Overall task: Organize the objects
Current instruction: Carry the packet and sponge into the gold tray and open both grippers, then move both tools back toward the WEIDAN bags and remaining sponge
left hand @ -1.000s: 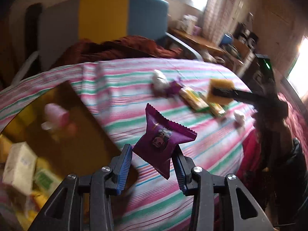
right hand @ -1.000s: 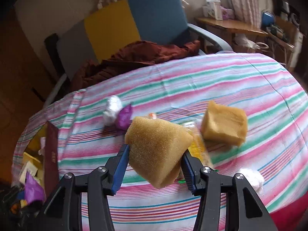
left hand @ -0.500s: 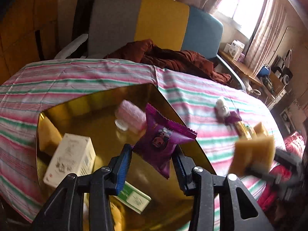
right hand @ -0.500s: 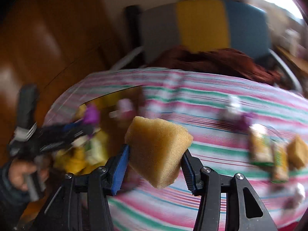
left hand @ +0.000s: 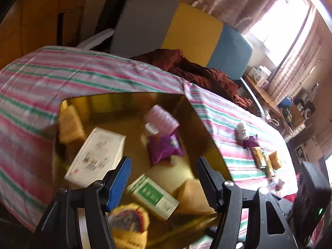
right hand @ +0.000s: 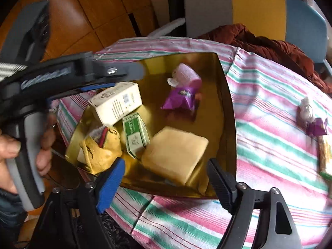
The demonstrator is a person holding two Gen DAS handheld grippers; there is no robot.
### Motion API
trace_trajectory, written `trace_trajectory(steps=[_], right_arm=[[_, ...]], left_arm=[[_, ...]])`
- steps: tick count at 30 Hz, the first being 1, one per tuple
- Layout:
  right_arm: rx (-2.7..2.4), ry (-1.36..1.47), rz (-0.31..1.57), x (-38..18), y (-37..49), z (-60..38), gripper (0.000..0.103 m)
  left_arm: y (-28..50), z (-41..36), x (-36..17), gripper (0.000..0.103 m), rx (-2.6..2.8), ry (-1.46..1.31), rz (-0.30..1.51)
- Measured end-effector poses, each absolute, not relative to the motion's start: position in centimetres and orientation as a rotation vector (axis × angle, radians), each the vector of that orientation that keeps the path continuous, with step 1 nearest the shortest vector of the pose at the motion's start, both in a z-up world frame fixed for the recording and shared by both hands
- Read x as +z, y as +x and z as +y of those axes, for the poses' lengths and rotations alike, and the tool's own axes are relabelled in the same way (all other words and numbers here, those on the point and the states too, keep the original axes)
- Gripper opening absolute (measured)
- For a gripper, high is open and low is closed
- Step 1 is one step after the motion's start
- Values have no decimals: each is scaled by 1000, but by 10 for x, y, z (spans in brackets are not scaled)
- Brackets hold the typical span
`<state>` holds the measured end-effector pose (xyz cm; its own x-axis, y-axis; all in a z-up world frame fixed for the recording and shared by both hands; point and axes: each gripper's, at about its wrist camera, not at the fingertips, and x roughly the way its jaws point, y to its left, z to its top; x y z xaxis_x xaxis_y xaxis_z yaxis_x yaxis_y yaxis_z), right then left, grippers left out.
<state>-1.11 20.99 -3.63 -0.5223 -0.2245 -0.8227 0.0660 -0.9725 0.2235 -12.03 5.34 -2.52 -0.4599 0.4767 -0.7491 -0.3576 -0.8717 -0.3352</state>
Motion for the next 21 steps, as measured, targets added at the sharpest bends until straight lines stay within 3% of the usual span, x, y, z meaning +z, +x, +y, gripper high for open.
trace_trajectory(steps=[6, 21], right_arm=[[-2668, 1432, -219, -31, -2, 213, 103], [-2908, 1299, -15, -16, 16, 196, 103]], left_arm=[[-88, 39, -21, 66, 2459, -1197, -85], [-52, 28, -22, 66, 2626, -1135, 55]])
